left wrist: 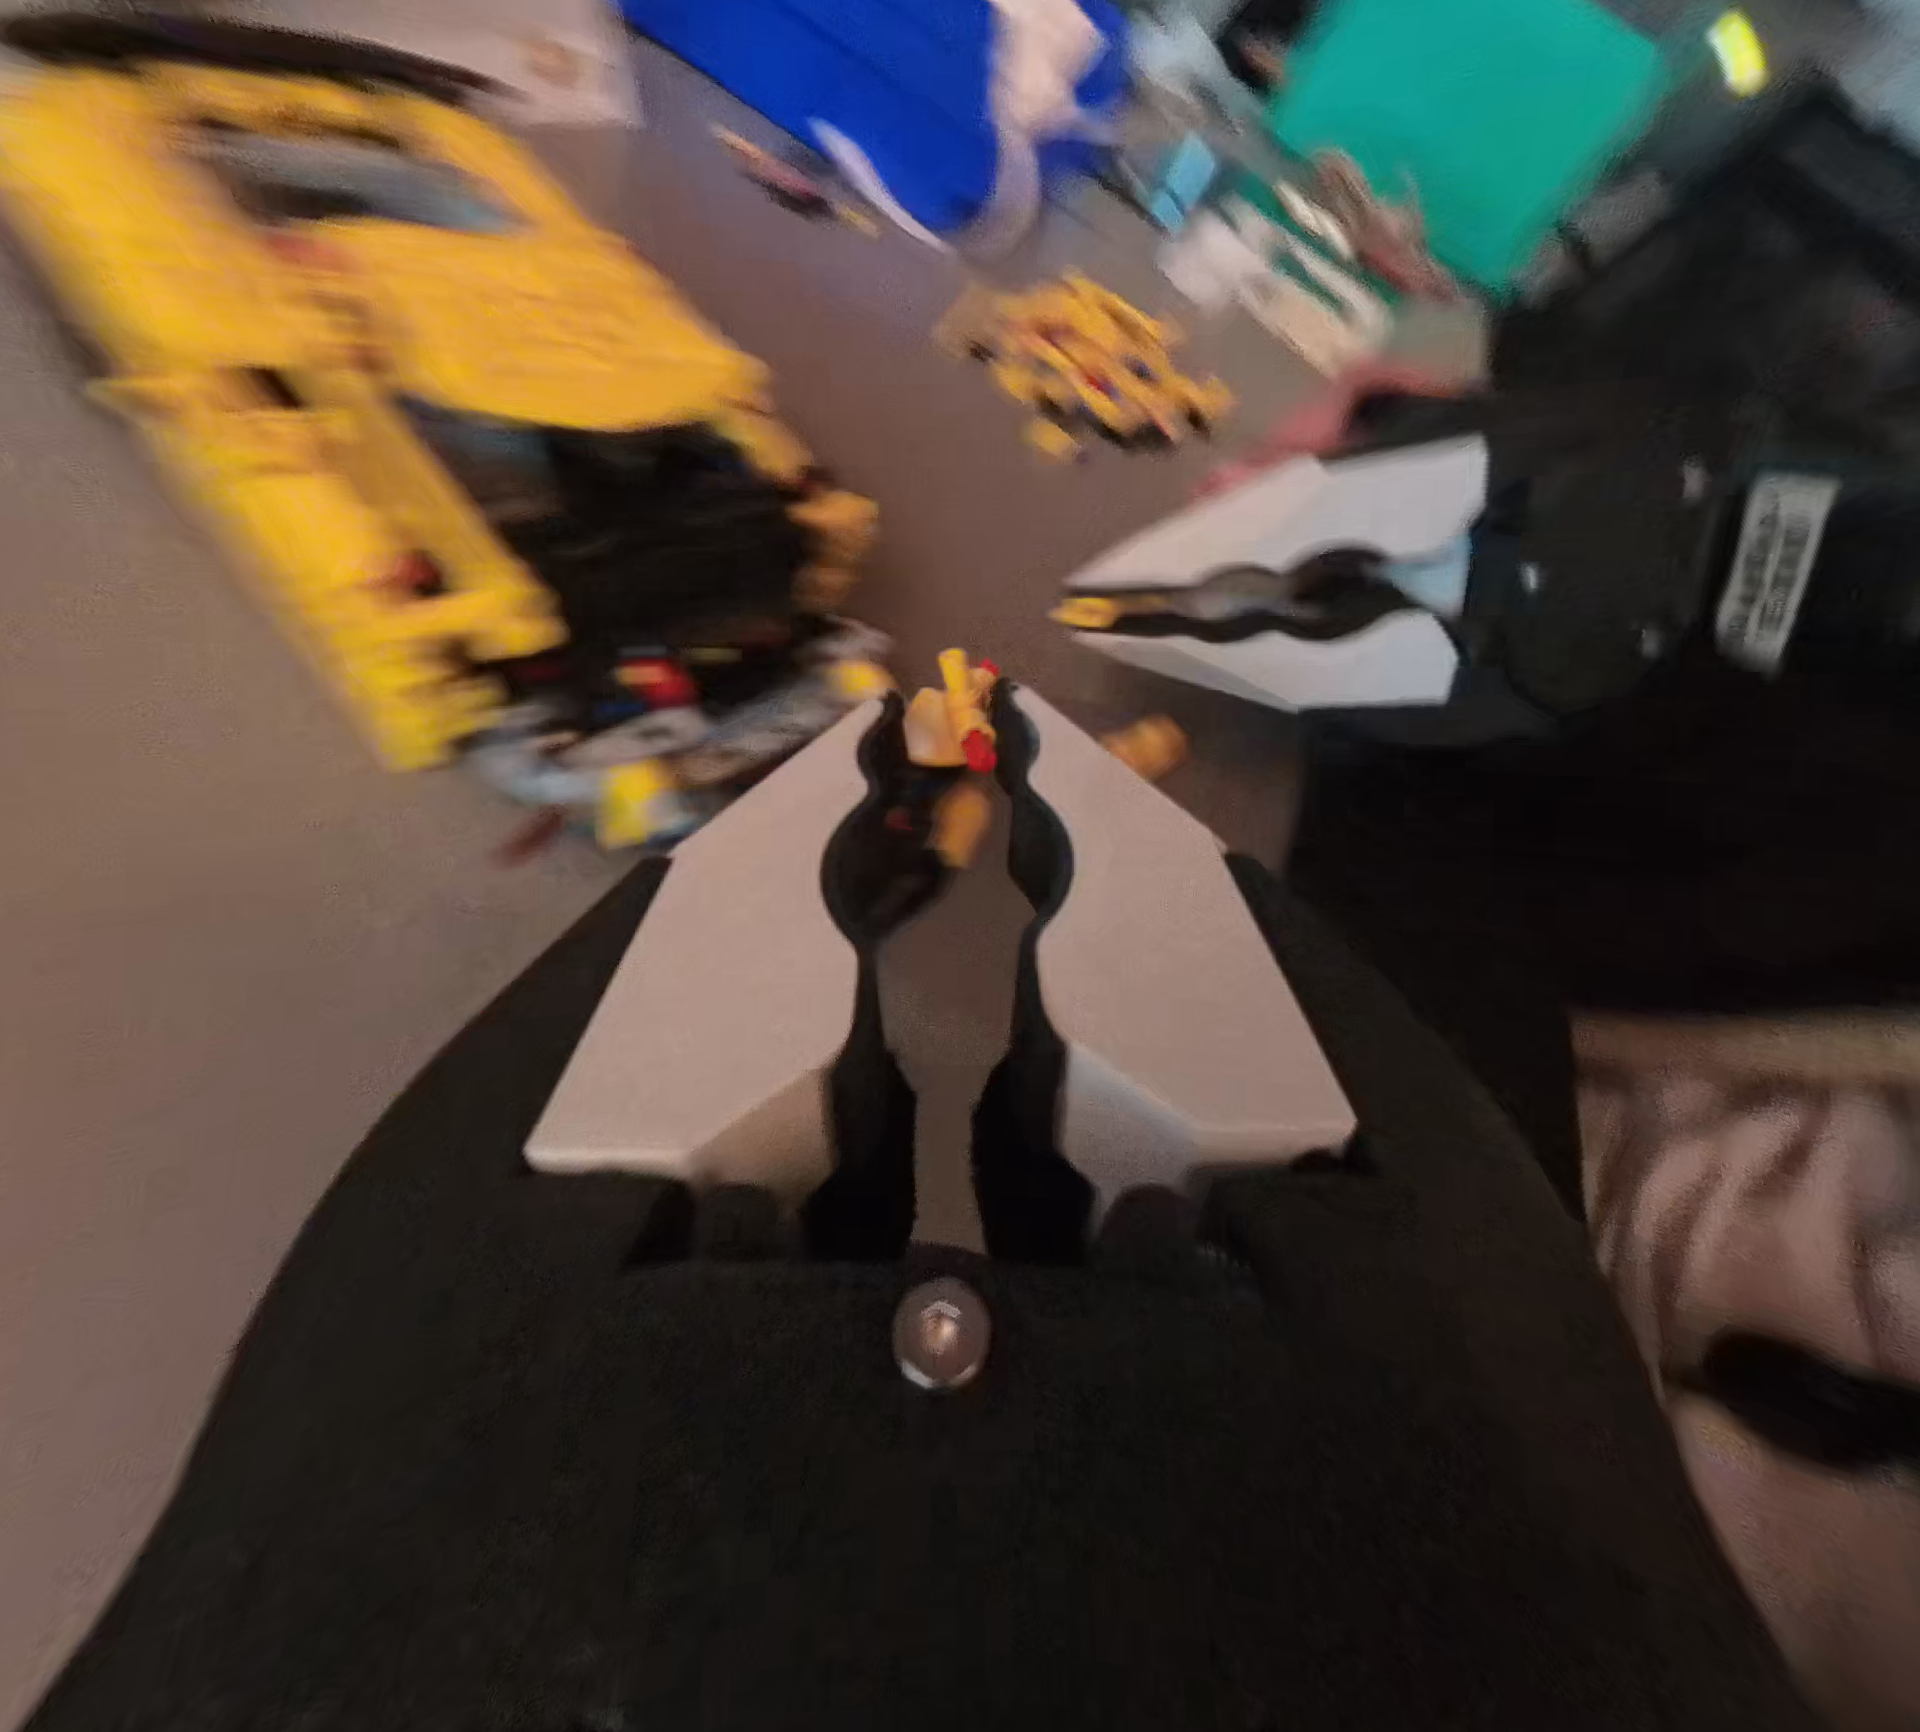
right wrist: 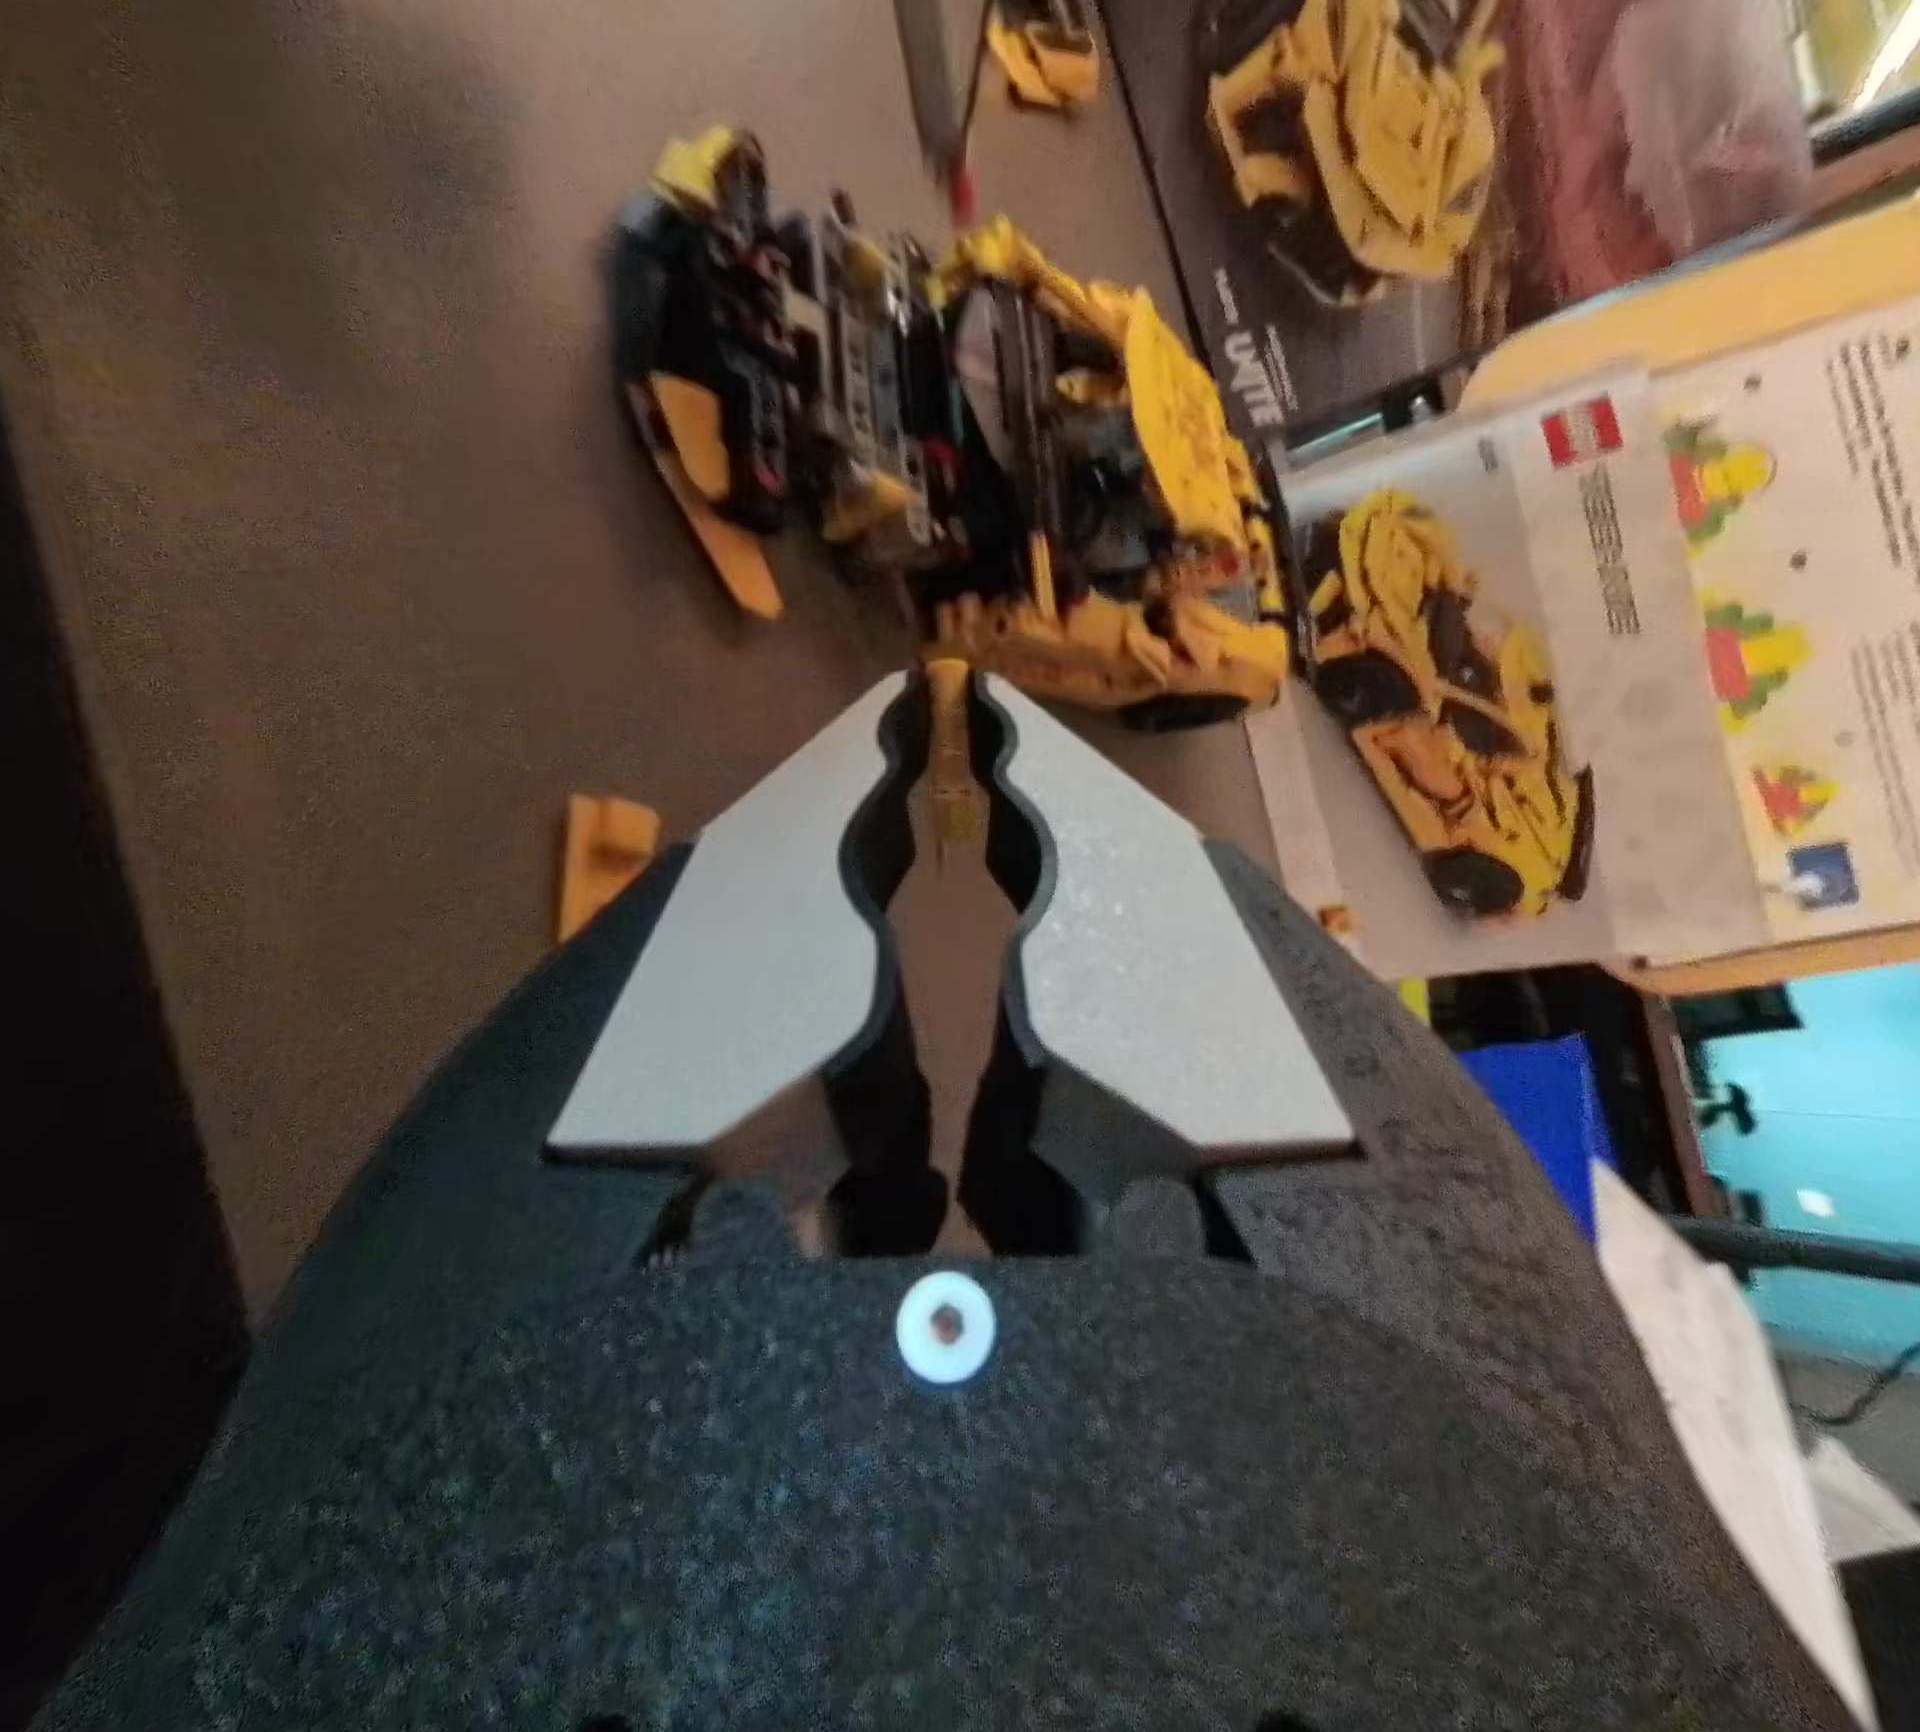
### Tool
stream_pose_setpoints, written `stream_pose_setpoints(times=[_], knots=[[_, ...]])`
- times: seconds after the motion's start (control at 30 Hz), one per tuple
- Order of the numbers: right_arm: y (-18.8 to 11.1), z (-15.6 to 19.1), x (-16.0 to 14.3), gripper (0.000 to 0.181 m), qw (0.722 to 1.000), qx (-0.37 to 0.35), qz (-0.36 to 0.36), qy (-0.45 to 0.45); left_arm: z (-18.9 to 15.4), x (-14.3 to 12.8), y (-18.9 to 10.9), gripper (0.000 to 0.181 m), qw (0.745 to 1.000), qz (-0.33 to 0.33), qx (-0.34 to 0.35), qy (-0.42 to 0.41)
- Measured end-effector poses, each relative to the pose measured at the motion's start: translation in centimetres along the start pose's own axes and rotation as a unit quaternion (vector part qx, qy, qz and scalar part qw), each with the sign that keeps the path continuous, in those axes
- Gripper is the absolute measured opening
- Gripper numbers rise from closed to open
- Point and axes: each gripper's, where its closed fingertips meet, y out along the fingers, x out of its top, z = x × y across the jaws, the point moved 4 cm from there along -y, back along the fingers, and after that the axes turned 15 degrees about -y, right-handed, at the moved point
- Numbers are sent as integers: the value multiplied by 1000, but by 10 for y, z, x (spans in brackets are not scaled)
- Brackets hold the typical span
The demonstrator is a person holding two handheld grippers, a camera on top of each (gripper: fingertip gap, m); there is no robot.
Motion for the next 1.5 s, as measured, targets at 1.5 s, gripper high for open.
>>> stream_pose_setpoints(times=[1.5], knots=[[-12,19,50,3,934,207,-193,220,-49,-48,15,16,939,96,-43,327]])
